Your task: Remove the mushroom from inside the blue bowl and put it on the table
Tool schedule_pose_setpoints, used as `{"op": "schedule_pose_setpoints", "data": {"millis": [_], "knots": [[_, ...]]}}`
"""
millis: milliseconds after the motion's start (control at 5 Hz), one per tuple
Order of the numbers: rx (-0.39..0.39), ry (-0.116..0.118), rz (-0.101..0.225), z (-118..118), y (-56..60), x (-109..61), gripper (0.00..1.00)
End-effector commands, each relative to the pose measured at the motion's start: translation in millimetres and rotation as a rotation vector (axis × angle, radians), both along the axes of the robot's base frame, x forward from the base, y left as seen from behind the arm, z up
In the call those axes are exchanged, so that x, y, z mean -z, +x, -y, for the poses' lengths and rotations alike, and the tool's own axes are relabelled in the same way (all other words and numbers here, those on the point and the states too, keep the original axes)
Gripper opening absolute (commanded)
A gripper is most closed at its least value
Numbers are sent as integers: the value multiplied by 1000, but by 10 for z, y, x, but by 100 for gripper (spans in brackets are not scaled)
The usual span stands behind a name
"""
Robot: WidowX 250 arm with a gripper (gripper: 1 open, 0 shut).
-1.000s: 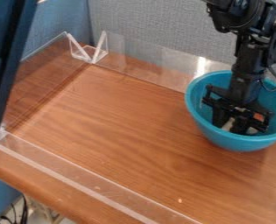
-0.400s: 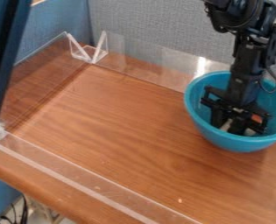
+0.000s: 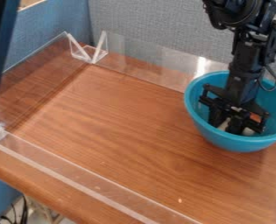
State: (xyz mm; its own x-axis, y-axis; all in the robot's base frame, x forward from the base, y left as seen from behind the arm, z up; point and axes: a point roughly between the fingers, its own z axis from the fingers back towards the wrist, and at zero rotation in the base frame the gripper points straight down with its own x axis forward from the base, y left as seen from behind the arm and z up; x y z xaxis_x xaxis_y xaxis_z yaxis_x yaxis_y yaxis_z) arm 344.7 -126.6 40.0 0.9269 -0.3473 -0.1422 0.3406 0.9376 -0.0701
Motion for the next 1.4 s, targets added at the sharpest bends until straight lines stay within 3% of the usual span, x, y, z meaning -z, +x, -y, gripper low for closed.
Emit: {"op": "schedule_pose_setpoints", "data": {"millis": [0, 800, 1200], "knots": [[18, -35, 112, -8, 50, -456, 0], [48, -28, 125, -88, -36, -634, 0], [51, -17, 149, -166, -144, -856, 0]]}}
